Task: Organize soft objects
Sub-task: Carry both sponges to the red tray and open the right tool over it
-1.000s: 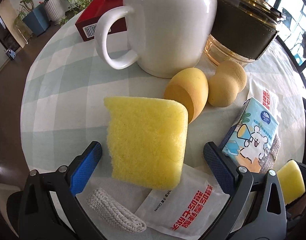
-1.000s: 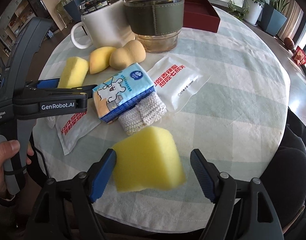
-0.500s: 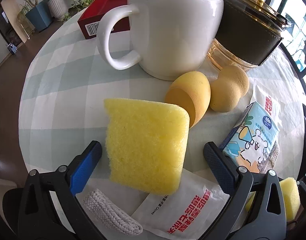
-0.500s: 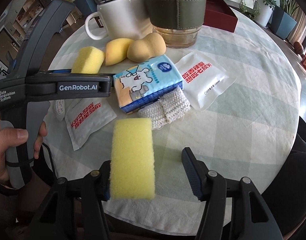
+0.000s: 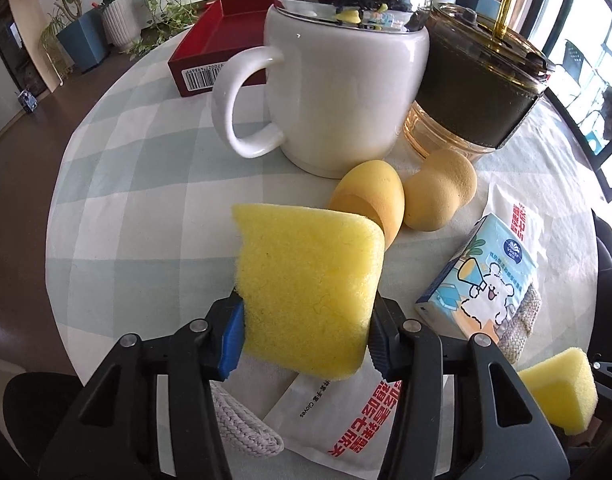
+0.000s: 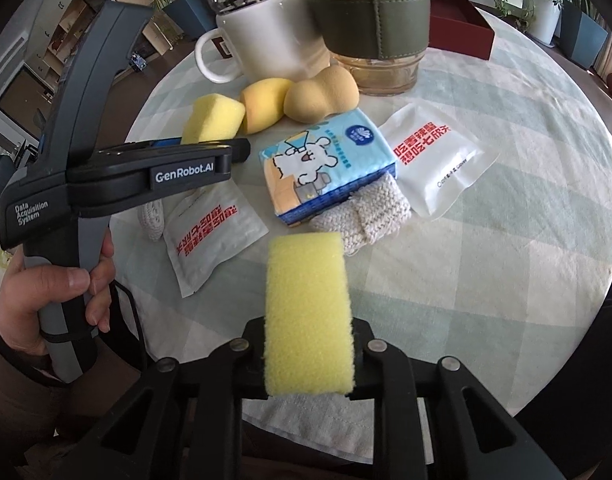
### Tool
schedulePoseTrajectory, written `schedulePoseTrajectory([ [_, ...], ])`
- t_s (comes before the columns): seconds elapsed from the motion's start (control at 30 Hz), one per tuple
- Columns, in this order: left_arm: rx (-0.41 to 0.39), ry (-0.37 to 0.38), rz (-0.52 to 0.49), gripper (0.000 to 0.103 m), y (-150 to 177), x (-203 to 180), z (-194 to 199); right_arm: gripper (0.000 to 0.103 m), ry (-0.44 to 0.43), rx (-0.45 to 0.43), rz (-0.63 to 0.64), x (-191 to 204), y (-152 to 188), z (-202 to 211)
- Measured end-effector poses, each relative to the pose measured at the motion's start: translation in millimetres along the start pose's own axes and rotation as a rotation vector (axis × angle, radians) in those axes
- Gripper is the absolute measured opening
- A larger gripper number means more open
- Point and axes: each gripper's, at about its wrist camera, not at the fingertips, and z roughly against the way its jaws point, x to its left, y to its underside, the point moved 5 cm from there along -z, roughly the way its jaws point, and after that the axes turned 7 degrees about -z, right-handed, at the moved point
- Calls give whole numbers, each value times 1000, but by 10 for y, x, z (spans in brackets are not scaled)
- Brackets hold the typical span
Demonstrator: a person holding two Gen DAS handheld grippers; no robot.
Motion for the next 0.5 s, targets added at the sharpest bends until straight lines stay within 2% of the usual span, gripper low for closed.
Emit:
schedulePoseTrajectory([
  [0.3,-6,-28,10,48,31,51,157,25,3,-31,-39,-101,-110,95],
  [0.5,-19,-71,40,48,70,230,282,25,10,-56,-98,-423,-183,244],
])
